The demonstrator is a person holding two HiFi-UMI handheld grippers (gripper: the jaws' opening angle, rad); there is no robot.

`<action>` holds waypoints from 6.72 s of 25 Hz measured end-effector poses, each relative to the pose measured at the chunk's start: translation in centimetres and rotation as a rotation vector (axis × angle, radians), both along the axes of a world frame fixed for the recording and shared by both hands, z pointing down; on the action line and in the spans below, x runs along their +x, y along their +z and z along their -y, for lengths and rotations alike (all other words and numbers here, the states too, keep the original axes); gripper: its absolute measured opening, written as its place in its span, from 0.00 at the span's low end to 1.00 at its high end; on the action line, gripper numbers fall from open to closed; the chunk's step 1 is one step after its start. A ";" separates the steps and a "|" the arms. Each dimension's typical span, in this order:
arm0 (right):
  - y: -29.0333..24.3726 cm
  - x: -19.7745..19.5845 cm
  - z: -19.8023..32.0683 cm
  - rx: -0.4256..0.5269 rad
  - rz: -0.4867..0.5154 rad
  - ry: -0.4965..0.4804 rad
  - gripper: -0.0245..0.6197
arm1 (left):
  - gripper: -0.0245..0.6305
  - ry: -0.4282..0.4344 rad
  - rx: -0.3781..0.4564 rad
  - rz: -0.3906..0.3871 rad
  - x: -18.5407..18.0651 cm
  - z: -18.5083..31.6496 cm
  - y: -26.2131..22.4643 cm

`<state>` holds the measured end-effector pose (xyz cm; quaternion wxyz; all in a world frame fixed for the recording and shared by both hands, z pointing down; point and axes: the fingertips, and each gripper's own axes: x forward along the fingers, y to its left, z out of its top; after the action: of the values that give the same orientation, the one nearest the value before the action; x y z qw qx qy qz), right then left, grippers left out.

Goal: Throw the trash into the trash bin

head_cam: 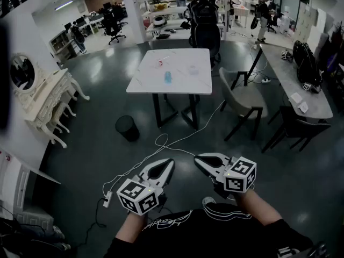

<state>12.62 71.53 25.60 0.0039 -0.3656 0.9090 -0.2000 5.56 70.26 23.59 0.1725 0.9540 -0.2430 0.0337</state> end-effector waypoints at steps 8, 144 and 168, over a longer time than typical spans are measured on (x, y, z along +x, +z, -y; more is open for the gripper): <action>-0.5 2.0 1.8 0.010 0.020 -0.006 0.09 | 0.05 -0.022 -0.007 0.009 2.1 1.7 -0.1; 19.8 0.8 78.6 -0.454 -0.338 0.102 0.10 | 0.05 -0.268 -0.489 0.014 -8.8 71.1 16.7; 26.2 -38.4 80.1 -0.425 -0.338 -0.295 0.10 | 0.05 -0.545 -0.604 0.043 -37.2 71.8 23.1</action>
<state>-25.83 -8.57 51.79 -0.2531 -0.2503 0.8779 -0.3204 -31.62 -1.51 46.68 0.4422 0.7602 -0.4698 0.0767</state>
